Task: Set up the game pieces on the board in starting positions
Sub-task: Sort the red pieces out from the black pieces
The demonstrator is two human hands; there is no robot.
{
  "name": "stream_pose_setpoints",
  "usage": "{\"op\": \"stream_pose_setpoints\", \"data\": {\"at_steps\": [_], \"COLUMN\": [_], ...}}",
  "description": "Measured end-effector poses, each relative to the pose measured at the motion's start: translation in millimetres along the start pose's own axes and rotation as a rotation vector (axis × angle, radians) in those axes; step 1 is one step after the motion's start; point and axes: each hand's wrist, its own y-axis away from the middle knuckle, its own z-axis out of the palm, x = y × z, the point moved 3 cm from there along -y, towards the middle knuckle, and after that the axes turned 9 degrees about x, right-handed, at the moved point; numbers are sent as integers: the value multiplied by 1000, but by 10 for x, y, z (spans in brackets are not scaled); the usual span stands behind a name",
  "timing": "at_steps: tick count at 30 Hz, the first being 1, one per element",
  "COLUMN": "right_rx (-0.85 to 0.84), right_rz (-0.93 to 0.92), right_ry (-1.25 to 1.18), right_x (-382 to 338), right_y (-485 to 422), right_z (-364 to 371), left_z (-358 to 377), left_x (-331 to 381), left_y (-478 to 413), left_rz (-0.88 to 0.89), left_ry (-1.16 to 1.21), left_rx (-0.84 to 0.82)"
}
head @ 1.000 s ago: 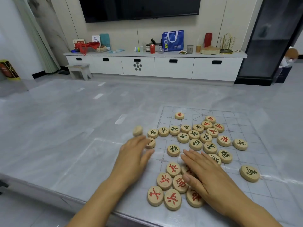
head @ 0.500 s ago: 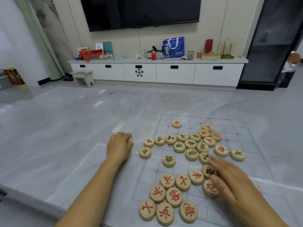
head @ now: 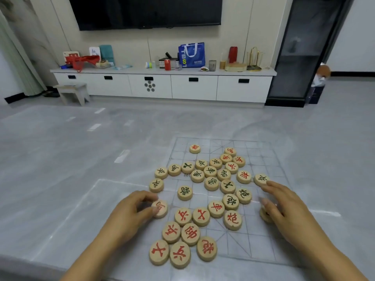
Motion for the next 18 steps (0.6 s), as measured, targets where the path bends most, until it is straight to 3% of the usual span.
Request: {"op": "stream_pose_setpoints", "data": {"at_steps": [8,18], "right_rx": [54,-319], "right_rz": [-41,-302], "right_ry": [68,492], "right_x": [-207,-318], "right_y": [-404,-1190], "right_z": [89,485], "left_z": [81,100], "left_x": [66,121], "left_y": [-131,-305], "left_rz": [122,381], "left_ry": [-53,-187], "left_rx": [62,143]}}
